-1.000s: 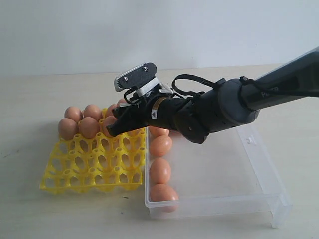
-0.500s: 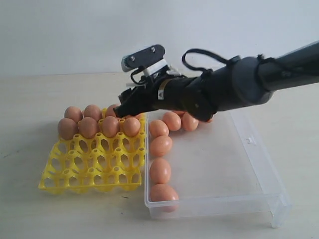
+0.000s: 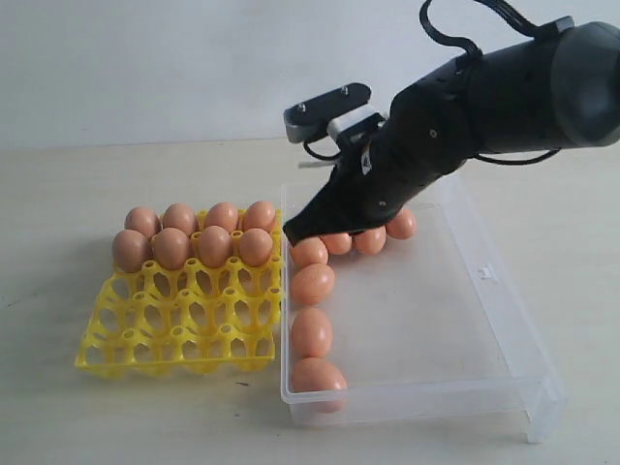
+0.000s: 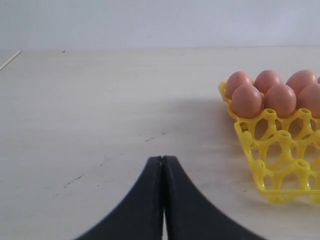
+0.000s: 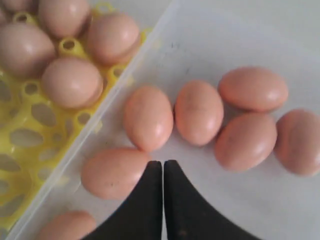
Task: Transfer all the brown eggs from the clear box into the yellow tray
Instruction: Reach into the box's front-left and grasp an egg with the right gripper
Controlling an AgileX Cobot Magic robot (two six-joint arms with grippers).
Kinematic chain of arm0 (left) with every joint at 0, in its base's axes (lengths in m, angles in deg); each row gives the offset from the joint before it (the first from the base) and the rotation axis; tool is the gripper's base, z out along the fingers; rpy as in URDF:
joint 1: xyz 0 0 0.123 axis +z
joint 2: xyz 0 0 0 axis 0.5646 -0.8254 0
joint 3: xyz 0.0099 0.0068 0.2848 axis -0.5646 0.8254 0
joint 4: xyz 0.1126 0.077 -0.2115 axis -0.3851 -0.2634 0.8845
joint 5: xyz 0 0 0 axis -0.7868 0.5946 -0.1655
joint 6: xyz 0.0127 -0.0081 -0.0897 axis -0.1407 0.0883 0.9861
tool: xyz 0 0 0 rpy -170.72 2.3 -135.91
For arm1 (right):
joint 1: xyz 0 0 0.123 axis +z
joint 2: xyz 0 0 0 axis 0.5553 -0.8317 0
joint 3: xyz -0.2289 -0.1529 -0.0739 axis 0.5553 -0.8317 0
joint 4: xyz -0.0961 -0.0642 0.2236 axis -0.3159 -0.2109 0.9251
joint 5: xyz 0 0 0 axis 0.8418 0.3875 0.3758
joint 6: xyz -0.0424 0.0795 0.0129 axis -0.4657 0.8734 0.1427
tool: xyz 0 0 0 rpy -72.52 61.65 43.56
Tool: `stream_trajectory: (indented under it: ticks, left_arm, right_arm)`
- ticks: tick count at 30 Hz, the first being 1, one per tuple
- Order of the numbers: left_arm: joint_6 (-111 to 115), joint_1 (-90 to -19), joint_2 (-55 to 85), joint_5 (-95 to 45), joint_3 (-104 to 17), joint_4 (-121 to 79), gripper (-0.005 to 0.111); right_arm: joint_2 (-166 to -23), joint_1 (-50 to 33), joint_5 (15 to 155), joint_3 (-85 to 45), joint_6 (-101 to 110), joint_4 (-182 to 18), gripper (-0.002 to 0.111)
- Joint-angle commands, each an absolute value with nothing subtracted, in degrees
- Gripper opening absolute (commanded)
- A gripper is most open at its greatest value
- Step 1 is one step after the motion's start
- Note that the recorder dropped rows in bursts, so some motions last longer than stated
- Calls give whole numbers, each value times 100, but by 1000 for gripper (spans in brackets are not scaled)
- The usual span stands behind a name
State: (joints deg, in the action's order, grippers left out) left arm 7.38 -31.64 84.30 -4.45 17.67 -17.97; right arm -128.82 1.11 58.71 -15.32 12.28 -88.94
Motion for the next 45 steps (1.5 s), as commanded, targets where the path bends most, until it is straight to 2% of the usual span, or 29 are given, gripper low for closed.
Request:
stream_trajectory:
  ticks: [1,11,13,45]
  left_arm:
    - [749,-3213,8462,-516,1744,-1766,0]
    - [749,-3213,8462,-516,1744,-1766,0]
    - [749,-3213,8462,-516,1744,-1766,0]
    - [749,-3213,8462,-516,1744,-1766,0]
  right_arm:
    - [-12799,85,5365,-1829,1229,-8282,5]
    - [-12093,351,6301,-2889,552,-6656,43]
    - [-12093,432,6397,-2916,250,-6314,47]
    - [-12891,563,6887,-2916,1,-6232,49]
